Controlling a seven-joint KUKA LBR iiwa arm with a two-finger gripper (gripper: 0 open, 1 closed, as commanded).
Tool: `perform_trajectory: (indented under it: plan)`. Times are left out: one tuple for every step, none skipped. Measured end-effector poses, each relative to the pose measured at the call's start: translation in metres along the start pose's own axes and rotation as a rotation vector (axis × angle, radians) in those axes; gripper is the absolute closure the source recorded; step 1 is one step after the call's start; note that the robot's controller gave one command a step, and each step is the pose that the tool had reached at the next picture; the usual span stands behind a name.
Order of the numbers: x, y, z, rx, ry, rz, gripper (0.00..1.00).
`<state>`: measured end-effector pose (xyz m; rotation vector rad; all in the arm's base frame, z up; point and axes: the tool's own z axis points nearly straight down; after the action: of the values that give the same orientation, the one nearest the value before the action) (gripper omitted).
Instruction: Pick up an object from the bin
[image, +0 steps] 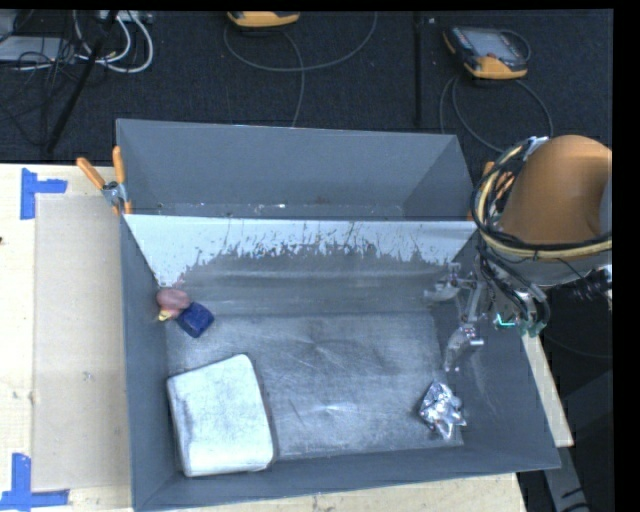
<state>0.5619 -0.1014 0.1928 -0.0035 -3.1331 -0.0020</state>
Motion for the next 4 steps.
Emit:
perform_trajectory:
  plan:
    - [0.065,-0.044,0.12,-0.001,-0.017,-0.09,0.0]
    - [0.079,-0.05,0.093,0.003,-0.01,-0.26,0.0]
    - [0.09,-0.049,0.09,0.0,-0.006,-0.233,0.0]
    - [0.082,-0.034,0.117,-0.012,-0.032,-0.896,0.0]
